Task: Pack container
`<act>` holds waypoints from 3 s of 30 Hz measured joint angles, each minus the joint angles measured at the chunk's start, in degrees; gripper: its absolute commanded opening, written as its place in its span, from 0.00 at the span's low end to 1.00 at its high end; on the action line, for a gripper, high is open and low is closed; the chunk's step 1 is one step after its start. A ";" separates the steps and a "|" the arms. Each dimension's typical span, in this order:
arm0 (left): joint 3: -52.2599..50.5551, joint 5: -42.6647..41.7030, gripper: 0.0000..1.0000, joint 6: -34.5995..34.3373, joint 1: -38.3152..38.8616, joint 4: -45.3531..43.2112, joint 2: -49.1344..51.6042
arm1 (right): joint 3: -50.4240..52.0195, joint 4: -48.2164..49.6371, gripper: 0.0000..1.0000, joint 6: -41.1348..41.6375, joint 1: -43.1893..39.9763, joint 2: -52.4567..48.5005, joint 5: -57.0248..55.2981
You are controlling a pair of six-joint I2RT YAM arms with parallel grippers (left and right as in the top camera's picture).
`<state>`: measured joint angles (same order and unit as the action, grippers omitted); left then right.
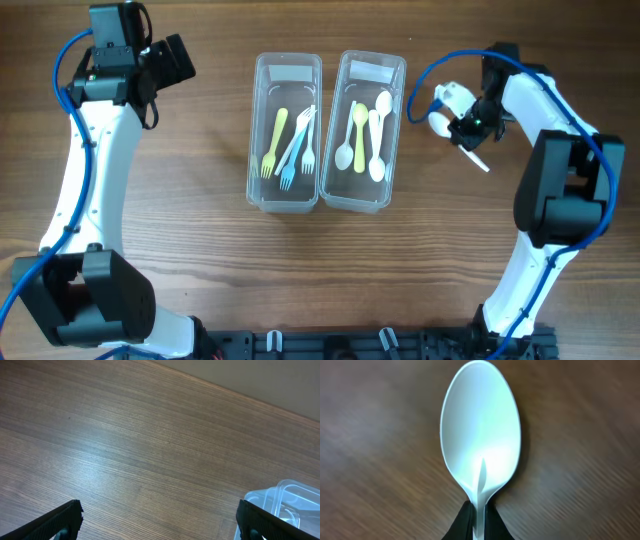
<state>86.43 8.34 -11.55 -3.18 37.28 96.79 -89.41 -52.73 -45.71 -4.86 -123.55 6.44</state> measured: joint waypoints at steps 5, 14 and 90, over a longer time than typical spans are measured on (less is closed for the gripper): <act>0.00 0.00 1.00 0.00 0.00 0.00 0.00 | -11.23 -2.67 0.04 13.09 0.07 0.11 -1.49; 0.00 0.00 1.00 0.00 0.00 0.00 0.00 | -19.34 -3.02 0.04 42.75 6.38 7.69 9.62; 0.00 0.00 1.00 0.00 0.00 0.02 0.00 | -13.14 3.91 0.99 34.67 10.62 68.50 -4.42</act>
<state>86.43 8.34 -11.55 -3.18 37.30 96.79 -102.54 -48.82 -11.05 5.76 -55.05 2.02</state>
